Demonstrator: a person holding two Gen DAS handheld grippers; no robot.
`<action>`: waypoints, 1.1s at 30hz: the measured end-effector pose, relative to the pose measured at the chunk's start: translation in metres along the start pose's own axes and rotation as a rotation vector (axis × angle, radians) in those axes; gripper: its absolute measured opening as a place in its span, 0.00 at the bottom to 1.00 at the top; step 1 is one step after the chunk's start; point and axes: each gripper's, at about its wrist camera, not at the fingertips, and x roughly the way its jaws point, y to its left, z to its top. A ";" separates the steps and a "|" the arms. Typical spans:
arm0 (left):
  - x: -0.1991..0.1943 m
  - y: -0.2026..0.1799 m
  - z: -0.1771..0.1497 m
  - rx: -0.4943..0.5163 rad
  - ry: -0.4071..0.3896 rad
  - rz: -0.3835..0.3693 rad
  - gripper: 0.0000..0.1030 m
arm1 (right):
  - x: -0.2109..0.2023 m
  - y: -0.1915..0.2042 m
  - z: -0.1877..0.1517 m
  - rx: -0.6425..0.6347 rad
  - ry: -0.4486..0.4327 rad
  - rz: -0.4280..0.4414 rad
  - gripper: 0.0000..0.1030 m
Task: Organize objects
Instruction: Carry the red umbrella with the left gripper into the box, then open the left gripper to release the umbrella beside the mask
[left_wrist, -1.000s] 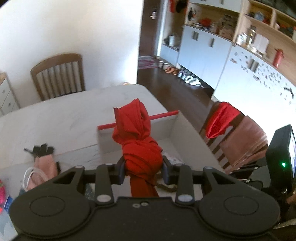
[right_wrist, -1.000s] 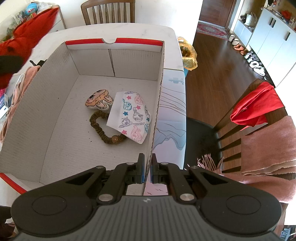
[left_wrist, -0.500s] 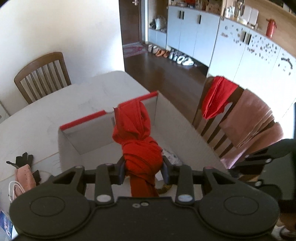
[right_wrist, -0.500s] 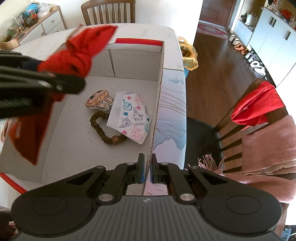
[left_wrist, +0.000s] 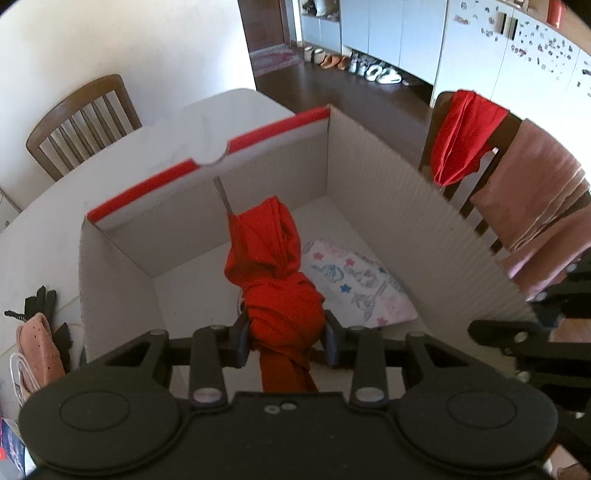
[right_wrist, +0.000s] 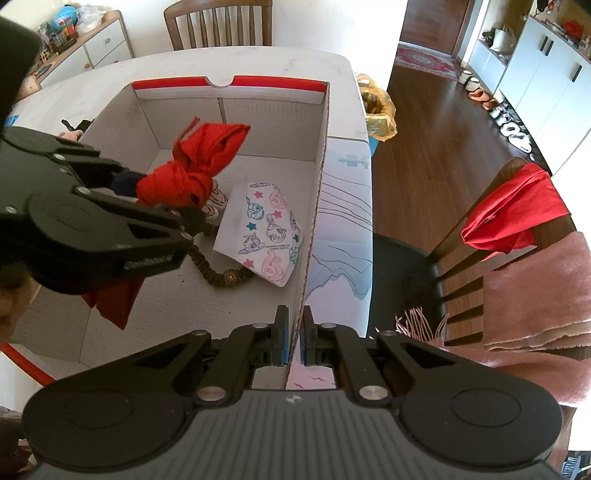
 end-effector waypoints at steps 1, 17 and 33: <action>0.003 0.000 0.000 0.001 0.007 -0.002 0.34 | 0.000 -0.001 0.000 0.000 0.000 0.000 0.05; 0.029 -0.001 -0.014 0.038 0.132 -0.031 0.37 | 0.000 -0.001 -0.001 0.001 0.000 0.000 0.05; 0.006 0.010 -0.021 0.042 0.079 -0.046 0.61 | 0.000 -0.001 -0.001 0.000 -0.001 0.000 0.05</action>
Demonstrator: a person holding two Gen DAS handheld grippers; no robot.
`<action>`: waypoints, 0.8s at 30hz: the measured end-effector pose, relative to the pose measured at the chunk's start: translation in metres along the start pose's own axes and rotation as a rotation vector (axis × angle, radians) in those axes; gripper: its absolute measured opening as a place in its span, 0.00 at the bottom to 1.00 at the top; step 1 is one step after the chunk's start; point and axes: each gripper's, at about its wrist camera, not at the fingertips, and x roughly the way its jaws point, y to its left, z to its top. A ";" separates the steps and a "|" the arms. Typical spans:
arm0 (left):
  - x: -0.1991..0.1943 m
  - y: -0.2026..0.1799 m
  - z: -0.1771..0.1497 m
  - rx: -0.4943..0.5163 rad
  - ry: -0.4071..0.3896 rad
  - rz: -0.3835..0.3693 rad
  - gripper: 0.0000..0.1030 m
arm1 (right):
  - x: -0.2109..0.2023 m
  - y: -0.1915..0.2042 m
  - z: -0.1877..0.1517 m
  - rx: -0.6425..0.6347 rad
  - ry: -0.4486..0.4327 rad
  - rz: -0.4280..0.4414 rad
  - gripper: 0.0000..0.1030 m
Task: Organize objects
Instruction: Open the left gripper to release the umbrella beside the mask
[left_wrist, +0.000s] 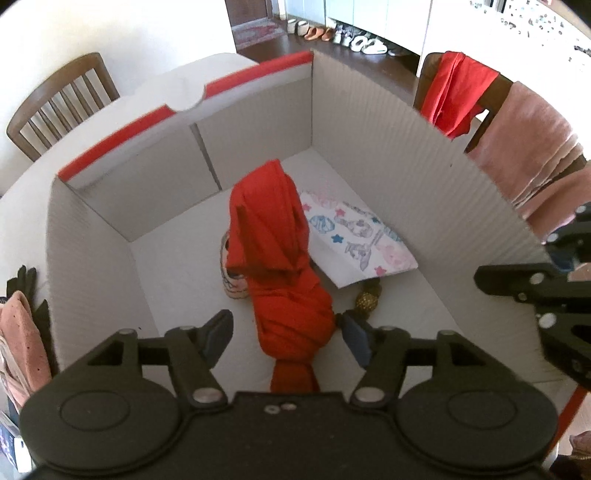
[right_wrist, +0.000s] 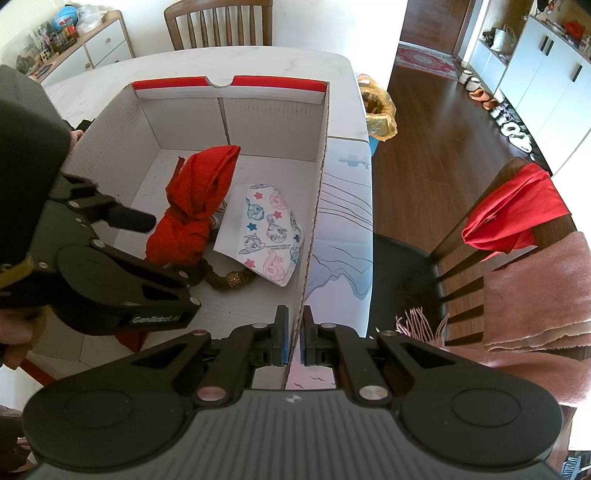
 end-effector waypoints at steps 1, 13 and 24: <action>-0.003 0.001 -0.001 0.001 -0.009 0.000 0.61 | 0.000 0.000 0.000 0.001 0.000 0.001 0.05; -0.049 0.006 0.003 -0.043 -0.128 -0.010 0.70 | 0.000 0.000 0.000 0.002 0.000 0.001 0.05; -0.083 0.027 -0.007 -0.139 -0.239 -0.006 0.88 | 0.000 0.000 0.000 0.002 0.001 0.000 0.05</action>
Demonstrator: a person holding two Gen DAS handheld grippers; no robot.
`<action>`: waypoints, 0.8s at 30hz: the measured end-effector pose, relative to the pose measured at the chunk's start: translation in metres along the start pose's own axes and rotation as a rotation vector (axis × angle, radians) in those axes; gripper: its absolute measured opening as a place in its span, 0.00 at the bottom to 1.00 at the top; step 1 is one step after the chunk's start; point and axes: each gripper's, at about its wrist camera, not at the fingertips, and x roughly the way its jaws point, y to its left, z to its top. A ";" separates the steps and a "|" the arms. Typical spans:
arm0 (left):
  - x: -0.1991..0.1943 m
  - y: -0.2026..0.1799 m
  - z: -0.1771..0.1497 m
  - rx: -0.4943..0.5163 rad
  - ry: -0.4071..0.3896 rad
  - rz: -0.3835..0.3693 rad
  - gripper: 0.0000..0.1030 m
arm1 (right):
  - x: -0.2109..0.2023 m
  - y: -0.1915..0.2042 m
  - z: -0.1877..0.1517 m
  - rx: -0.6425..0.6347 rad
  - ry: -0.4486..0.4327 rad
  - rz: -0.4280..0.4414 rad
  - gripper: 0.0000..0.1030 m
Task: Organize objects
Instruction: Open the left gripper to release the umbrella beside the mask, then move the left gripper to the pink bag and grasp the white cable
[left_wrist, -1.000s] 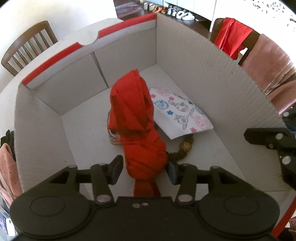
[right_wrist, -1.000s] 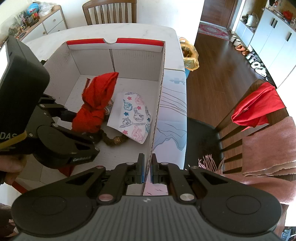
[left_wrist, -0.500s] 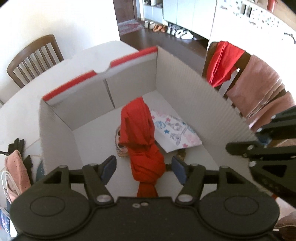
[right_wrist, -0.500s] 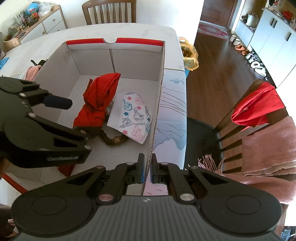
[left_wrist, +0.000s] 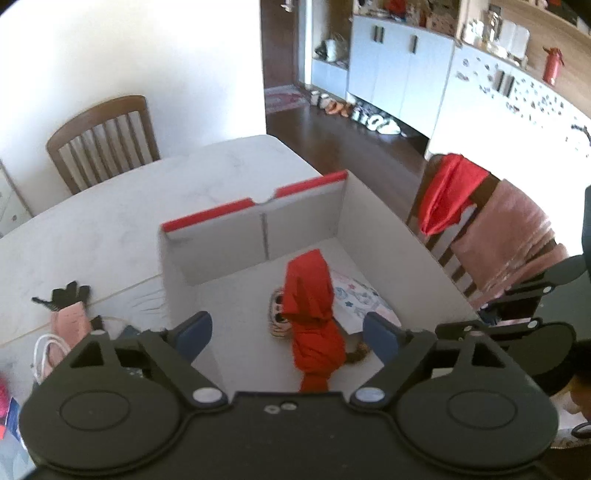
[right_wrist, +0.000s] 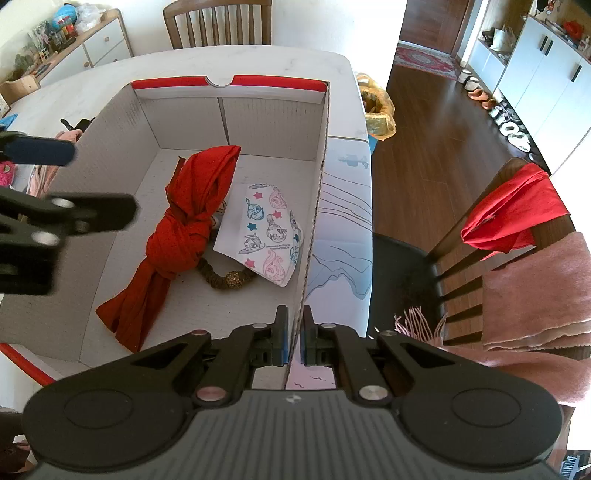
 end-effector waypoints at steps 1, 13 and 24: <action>-0.002 0.004 -0.001 -0.013 -0.008 0.005 0.91 | 0.000 0.000 0.000 0.000 0.000 0.000 0.05; -0.027 0.072 -0.015 -0.208 -0.096 0.192 0.99 | 0.000 0.000 0.000 0.001 0.000 0.000 0.05; -0.007 0.159 -0.041 -0.406 -0.030 0.416 0.98 | -0.001 -0.001 -0.001 0.002 0.001 -0.002 0.05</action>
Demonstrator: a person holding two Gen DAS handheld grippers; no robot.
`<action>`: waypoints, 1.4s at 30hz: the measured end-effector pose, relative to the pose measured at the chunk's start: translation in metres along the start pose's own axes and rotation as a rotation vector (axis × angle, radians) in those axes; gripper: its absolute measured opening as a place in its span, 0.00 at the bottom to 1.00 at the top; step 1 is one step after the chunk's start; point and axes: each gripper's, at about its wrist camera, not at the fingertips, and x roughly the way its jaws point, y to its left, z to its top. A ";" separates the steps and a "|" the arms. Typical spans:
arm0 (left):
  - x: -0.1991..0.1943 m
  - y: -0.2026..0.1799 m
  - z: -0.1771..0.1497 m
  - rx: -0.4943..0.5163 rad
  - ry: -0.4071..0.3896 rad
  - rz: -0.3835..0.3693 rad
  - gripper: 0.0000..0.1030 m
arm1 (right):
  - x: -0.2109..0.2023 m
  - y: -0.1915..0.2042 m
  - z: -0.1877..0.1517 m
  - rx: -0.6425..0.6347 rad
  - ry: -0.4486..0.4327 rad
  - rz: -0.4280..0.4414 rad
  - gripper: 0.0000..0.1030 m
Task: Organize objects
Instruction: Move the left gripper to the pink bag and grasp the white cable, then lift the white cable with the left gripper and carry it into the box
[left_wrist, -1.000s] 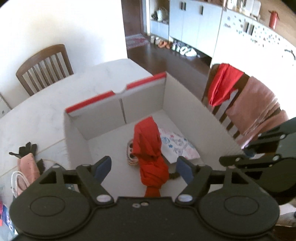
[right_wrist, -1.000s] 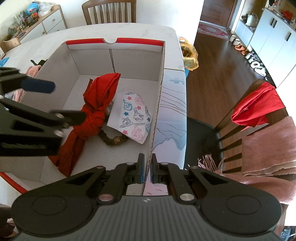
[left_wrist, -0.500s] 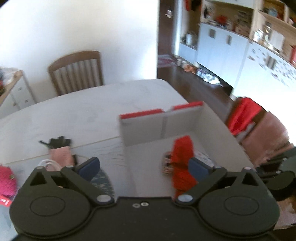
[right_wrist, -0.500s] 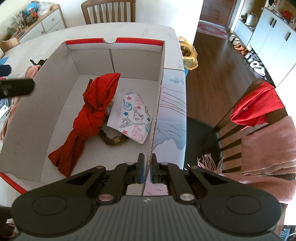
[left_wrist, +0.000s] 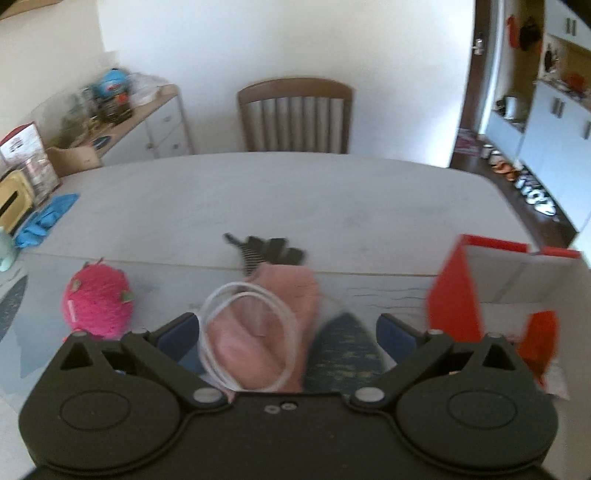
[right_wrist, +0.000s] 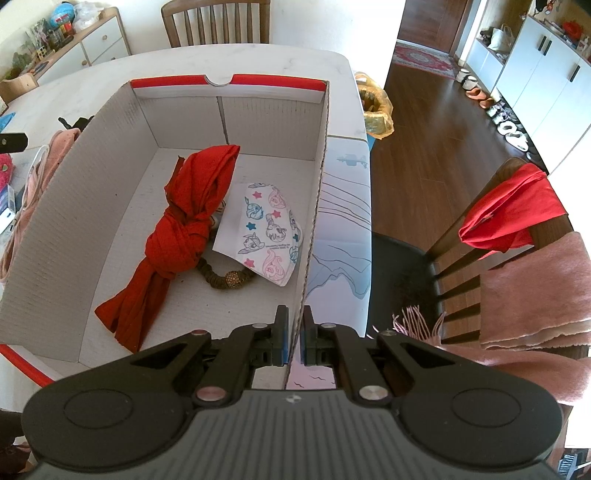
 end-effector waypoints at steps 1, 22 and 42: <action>0.006 0.004 -0.001 -0.004 0.008 0.015 0.98 | 0.000 0.000 0.000 0.000 0.000 0.000 0.05; 0.071 0.010 -0.006 -0.027 0.103 0.039 0.66 | 0.002 -0.002 -0.002 0.002 0.012 -0.002 0.05; 0.044 0.027 -0.009 -0.027 0.101 -0.057 0.03 | 0.003 -0.002 -0.002 0.003 0.017 -0.002 0.05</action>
